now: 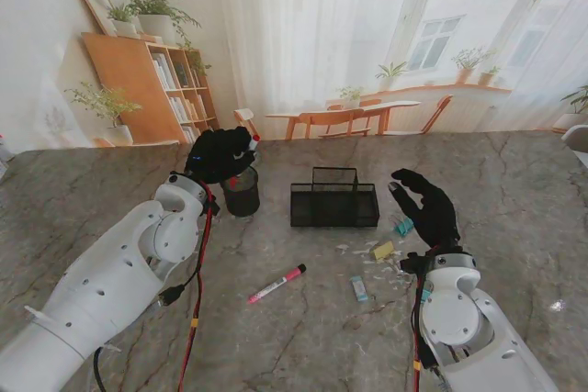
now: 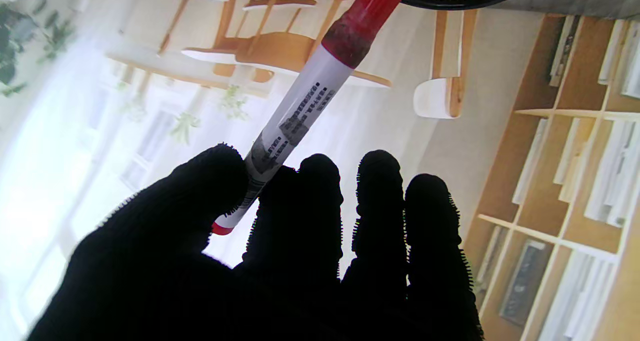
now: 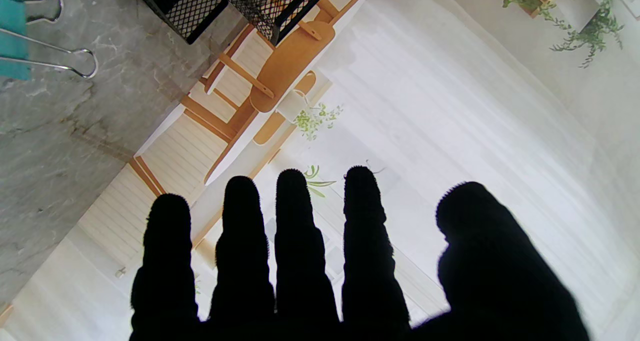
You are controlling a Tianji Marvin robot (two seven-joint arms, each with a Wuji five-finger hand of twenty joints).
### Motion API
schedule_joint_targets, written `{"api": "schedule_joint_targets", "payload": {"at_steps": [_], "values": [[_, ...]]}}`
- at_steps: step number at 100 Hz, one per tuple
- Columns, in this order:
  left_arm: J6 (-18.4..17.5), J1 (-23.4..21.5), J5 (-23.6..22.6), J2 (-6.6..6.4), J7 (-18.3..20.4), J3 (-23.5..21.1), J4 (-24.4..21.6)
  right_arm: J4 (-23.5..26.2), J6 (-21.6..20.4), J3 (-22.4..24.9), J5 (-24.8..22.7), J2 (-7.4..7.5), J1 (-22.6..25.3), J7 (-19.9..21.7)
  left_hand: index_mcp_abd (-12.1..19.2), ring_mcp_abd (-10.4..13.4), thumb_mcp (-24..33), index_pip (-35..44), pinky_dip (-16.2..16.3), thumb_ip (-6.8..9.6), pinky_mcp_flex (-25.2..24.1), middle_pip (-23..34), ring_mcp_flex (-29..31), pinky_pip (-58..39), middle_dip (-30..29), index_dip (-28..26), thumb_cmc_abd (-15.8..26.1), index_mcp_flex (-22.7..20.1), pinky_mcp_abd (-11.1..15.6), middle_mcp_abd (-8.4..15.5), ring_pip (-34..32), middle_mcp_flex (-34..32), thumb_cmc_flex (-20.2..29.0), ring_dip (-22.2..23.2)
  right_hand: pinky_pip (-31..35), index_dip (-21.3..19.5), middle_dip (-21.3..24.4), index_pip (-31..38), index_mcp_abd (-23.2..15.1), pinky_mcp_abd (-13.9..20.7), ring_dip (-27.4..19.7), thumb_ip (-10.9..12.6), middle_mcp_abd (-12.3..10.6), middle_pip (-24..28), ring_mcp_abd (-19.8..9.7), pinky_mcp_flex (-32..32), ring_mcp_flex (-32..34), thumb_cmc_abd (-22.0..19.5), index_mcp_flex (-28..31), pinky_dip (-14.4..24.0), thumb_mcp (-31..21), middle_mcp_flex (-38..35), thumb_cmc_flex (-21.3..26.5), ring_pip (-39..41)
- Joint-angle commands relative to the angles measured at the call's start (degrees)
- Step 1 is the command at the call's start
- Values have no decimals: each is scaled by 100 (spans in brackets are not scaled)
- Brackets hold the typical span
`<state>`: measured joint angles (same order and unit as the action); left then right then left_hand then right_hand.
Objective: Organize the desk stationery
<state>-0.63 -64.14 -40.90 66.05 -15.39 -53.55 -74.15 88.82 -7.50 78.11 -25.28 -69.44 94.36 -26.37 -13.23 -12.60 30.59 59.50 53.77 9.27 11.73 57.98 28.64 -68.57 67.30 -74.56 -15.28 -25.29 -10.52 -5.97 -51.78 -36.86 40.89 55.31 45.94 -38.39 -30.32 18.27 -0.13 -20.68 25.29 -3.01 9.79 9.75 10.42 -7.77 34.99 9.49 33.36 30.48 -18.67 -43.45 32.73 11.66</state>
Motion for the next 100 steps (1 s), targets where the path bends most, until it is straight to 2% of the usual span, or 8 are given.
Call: {"api": "schedule_joint_targets", "payload": {"at_steps": [1,22,64,66,74,90,100], "values": [[75,172,81,143,-84,73,204,-16,7,-13,0,-1,-4,77,88,65,293,536,179,442,4,-137,-10,-42,82,-152,0,123,184,711,-1,14,592,72,105,-33,-75,12,-26,-52,59,173,29,79,8,31,41,-195,38,117,119,5,34,9],[231,478,649,375,-397,254,863,-21,37,-15,-18,0,-9,75,99,79,283,552,196,430,72,-161,-23,-37,105,-107,-28,118,189,709,25,5,612,64,106,-33,-75,13,-36,-52,59,174,32,79,6,33,39,-195,40,116,121,5,36,8],[290,746,1215,677,-849,523,1946,-43,54,-21,-11,4,-27,102,115,97,163,509,207,270,58,-267,-41,25,124,-18,-32,136,202,704,111,27,736,23,109,-35,-77,20,-48,-52,61,174,23,81,9,37,41,-197,43,116,125,1,43,10],[285,756,1230,687,-861,537,1990,-43,55,-21,-11,4,-27,103,122,100,94,493,195,206,64,-298,-41,61,139,5,-21,141,208,699,138,30,789,7,110,-35,-76,23,-40,-52,61,175,23,79,9,35,40,-197,52,116,124,5,44,10],[248,786,1284,713,-873,584,2112,-44,59,-18,-25,8,-25,107,121,101,44,456,185,167,39,-337,-73,97,144,38,-12,164,219,691,162,58,819,-3,111,-35,-76,22,-44,-53,62,174,24,79,6,35,42,-197,52,117,127,3,43,11],[207,809,1353,745,-863,660,2255,-50,61,-11,-40,7,-23,97,153,114,-308,350,140,-37,-80,-508,-202,282,247,121,76,248,265,642,285,167,1084,-45,114,-35,-77,25,-39,-59,61,175,31,80,17,31,37,-198,57,118,126,0,45,9],[167,816,1416,769,-852,709,2344,-49,66,-9,-44,4,-20,77,211,88,-830,200,169,-368,-284,-700,-385,394,377,241,186,320,384,562,373,283,1465,-40,116,-34,-77,25,-35,-55,62,175,23,80,18,34,43,-196,57,118,127,-1,46,11]]}}
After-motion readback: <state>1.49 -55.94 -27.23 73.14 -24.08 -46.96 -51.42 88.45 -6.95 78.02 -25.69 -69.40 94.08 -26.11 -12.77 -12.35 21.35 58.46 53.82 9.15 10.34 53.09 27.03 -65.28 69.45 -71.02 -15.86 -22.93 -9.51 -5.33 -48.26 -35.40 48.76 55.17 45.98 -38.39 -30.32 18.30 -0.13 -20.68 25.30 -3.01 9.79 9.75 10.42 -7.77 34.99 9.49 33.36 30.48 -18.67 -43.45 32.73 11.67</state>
